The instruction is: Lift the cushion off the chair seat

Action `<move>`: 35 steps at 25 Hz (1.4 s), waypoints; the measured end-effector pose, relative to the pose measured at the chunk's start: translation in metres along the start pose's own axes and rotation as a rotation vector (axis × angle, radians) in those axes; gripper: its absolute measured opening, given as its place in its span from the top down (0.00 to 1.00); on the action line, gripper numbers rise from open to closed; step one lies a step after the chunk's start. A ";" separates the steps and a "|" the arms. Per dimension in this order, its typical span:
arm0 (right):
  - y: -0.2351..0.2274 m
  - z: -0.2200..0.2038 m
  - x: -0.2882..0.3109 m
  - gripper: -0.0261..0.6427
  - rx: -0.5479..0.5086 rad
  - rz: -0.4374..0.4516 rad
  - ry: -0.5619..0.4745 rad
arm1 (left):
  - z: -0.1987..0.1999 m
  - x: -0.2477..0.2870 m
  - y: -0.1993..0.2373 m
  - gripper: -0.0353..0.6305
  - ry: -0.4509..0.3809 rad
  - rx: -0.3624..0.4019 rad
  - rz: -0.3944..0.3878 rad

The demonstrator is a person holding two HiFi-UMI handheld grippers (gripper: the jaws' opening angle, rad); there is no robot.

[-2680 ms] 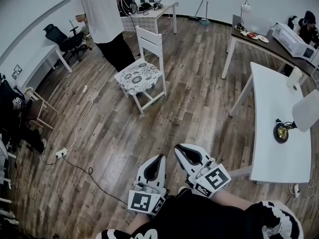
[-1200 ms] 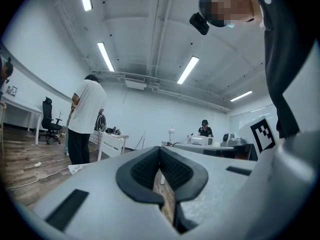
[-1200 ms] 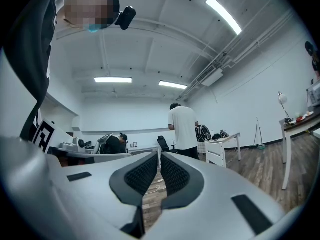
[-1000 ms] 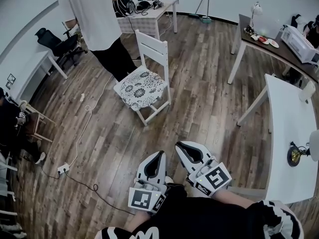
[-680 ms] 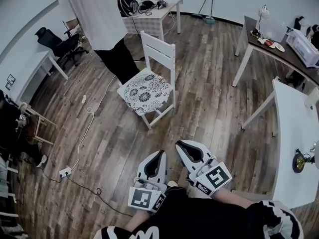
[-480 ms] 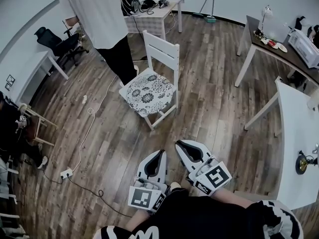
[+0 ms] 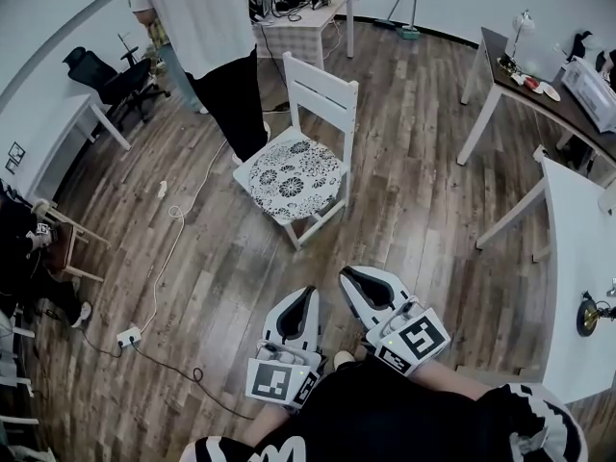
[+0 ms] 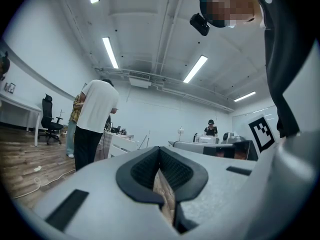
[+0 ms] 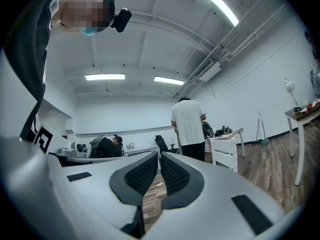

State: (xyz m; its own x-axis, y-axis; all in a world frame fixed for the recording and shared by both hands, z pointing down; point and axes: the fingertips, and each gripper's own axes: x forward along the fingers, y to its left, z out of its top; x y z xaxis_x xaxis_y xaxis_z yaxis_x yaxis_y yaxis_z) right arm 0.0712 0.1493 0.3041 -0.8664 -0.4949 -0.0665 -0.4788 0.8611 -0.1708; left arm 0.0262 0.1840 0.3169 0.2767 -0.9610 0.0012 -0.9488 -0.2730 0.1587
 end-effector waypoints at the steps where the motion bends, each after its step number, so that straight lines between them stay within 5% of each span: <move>1: -0.001 -0.001 0.000 0.91 0.000 -0.003 0.004 | -0.001 0.000 0.001 0.94 0.001 -0.004 0.001; 17: -0.025 0.001 0.052 0.91 0.010 0.058 0.015 | 0.006 0.030 0.048 0.94 -0.007 -0.011 0.089; 35: -0.131 0.021 0.147 0.91 0.022 0.111 0.032 | 0.024 0.148 0.108 0.94 -0.017 -0.014 0.155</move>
State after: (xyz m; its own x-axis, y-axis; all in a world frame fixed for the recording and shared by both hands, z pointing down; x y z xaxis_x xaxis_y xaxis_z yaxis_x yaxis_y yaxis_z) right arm 0.0096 -0.0389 0.2964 -0.9182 -0.3922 -0.0544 -0.3767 0.9076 -0.1853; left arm -0.0387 0.0110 0.3103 0.1243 -0.9922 0.0096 -0.9778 -0.1208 0.1715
